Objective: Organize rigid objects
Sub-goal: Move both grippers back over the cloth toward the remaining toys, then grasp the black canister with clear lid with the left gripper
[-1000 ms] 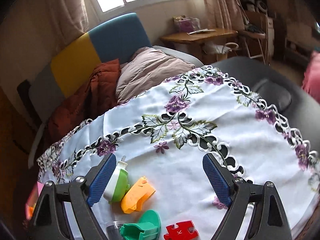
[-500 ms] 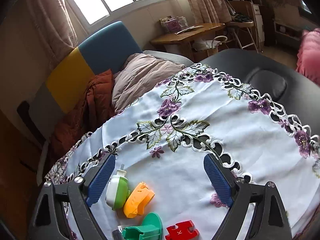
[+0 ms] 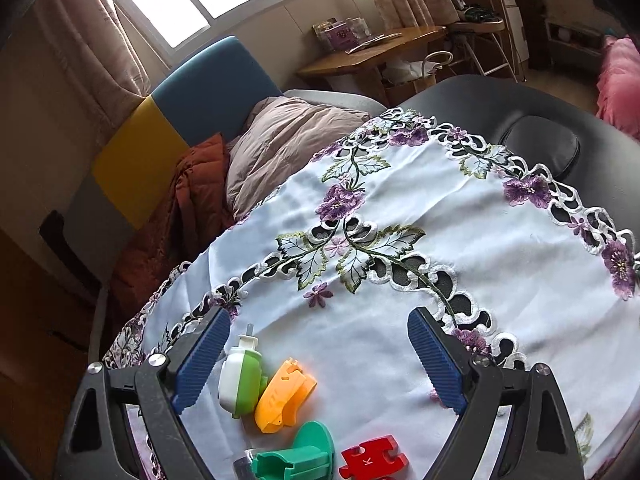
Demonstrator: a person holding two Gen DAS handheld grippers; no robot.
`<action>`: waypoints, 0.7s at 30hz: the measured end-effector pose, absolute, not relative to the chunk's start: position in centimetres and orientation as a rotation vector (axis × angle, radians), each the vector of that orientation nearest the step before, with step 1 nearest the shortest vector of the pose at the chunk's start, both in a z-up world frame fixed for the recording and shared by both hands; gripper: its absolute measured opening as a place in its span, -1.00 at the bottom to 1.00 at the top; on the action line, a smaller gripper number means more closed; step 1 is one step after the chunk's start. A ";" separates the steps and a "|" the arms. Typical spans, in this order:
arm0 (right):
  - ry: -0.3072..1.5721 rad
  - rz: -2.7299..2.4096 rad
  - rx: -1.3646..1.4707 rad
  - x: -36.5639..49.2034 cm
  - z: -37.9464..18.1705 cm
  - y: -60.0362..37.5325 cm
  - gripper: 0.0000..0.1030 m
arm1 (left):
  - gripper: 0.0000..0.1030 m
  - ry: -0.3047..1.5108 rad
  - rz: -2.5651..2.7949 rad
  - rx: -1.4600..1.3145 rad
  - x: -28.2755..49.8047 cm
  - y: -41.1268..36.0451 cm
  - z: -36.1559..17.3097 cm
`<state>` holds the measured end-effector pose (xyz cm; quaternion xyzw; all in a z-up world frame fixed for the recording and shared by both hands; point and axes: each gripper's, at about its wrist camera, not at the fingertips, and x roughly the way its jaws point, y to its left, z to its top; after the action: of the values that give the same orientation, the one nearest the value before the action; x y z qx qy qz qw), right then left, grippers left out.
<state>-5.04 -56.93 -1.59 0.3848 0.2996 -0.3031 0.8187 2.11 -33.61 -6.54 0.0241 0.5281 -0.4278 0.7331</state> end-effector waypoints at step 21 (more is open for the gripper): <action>0.639 -0.629 0.887 -5.1 -2.2 -57.6 0.77 | 0.32 1.263 -0.846 -0.055 6.1 -37.6 -8.3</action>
<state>-5.12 -57.56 -2.22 0.4147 0.2986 -0.2940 0.8077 6.09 -37.59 -8.34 -0.0250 0.5722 -0.3833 0.7246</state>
